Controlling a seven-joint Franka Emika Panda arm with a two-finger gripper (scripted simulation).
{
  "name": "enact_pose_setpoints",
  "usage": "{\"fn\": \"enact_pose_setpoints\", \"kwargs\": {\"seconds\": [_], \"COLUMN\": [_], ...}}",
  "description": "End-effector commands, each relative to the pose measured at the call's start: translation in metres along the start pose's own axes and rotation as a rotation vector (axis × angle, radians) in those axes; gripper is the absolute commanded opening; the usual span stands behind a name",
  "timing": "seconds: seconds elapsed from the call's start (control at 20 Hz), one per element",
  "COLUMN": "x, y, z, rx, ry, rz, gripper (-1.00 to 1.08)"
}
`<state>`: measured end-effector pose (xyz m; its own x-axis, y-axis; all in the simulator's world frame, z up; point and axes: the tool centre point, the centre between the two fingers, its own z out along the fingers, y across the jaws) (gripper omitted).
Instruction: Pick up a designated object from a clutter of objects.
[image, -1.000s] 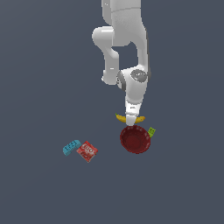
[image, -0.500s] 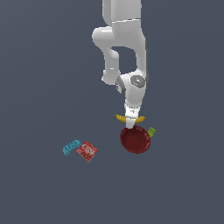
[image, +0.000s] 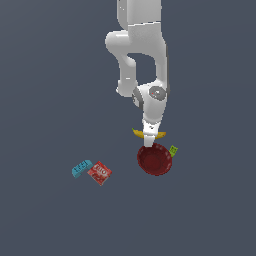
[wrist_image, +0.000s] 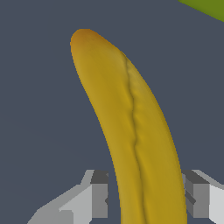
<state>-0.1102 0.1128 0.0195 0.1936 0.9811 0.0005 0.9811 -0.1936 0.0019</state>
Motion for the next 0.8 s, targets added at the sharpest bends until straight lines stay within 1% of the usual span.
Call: {"fn": "enact_pose_setpoints", "kwargs": {"seconds": [0.0,0.4,0.75], "x": [0.0,0.002,0.01], "y": [-0.001,0.0,-0.002], "z": [0.001,-0.011,-0.043], "rx": [0.002,0.0,0.0], "ry": [-0.001,0.0,-0.001], "rz": [0.0,0.0,-0.001], "gripper": [-1.0,-1.0,-1.0]}}
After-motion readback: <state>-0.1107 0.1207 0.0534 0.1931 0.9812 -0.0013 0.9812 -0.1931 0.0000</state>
